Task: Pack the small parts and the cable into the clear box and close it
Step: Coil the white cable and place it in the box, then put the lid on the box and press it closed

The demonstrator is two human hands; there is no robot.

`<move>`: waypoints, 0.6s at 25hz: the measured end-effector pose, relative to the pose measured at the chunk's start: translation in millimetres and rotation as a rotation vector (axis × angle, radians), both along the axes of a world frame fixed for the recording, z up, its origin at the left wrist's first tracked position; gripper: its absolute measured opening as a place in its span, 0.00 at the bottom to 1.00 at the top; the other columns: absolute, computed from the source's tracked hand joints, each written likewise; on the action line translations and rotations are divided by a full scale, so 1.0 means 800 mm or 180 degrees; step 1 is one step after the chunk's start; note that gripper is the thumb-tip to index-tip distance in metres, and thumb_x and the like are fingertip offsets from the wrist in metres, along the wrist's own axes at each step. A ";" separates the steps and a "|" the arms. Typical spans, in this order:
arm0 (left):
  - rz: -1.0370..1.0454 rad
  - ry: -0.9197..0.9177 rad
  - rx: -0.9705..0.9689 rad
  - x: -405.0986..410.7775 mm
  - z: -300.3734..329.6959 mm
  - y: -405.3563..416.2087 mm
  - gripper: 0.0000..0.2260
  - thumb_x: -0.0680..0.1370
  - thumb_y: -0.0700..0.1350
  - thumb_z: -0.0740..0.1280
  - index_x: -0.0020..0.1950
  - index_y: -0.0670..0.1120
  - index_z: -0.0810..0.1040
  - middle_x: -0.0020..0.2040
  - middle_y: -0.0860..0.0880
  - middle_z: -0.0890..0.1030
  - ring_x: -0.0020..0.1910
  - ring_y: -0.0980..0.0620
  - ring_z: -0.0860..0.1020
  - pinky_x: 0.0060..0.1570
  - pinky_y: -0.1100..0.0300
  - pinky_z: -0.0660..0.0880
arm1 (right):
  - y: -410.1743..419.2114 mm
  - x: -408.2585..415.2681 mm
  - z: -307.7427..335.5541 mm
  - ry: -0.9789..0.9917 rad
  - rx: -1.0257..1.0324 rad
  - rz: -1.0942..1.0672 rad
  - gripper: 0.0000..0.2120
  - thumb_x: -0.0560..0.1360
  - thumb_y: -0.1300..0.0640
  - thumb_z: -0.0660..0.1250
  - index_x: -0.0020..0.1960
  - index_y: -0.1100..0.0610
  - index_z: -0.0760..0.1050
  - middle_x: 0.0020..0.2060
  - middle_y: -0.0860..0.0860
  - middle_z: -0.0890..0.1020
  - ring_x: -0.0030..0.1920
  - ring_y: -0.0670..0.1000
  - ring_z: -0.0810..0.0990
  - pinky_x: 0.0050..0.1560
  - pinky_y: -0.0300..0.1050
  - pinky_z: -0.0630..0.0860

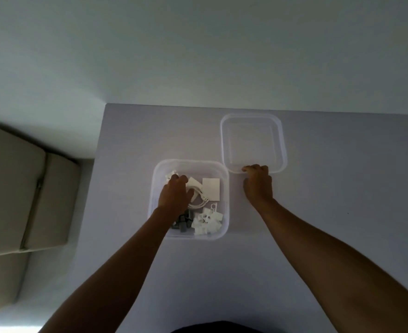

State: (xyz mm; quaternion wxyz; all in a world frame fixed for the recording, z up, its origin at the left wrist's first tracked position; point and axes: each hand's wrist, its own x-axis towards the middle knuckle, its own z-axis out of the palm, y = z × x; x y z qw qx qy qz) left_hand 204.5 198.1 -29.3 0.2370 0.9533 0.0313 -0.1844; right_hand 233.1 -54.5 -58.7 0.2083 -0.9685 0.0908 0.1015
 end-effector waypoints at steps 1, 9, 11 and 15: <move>0.0041 -0.0028 -0.0037 0.000 0.002 -0.002 0.18 0.77 0.48 0.68 0.64 0.43 0.73 0.61 0.40 0.76 0.54 0.39 0.79 0.51 0.50 0.74 | -0.003 -0.002 -0.004 -0.0058 -0.0112 0.0081 0.21 0.71 0.73 0.62 0.60 0.59 0.79 0.57 0.56 0.80 0.59 0.60 0.71 0.56 0.54 0.69; 0.0263 -0.0162 -0.0173 -0.004 0.024 -0.004 0.21 0.77 0.50 0.68 0.67 0.45 0.68 0.61 0.41 0.74 0.52 0.41 0.80 0.49 0.51 0.76 | -0.014 -0.007 0.021 -0.0889 0.0122 0.0093 0.05 0.73 0.64 0.71 0.45 0.56 0.81 0.45 0.51 0.83 0.54 0.56 0.76 0.51 0.49 0.63; 0.0328 -0.0238 -0.0275 -0.004 0.033 -0.004 0.21 0.78 0.50 0.68 0.67 0.45 0.68 0.61 0.41 0.75 0.53 0.42 0.79 0.49 0.52 0.75 | -0.021 0.004 0.051 -0.1227 0.0551 -0.0013 0.04 0.73 0.63 0.72 0.46 0.56 0.81 0.46 0.51 0.84 0.52 0.55 0.80 0.55 0.55 0.72; 0.0491 -0.0558 -0.0604 -0.001 0.064 -0.001 0.22 0.78 0.52 0.67 0.68 0.45 0.67 0.62 0.41 0.76 0.57 0.44 0.78 0.51 0.55 0.74 | -0.030 0.012 0.139 -0.1574 0.1760 -0.0279 0.05 0.77 0.56 0.71 0.50 0.58 0.81 0.48 0.49 0.85 0.50 0.49 0.83 0.56 0.49 0.79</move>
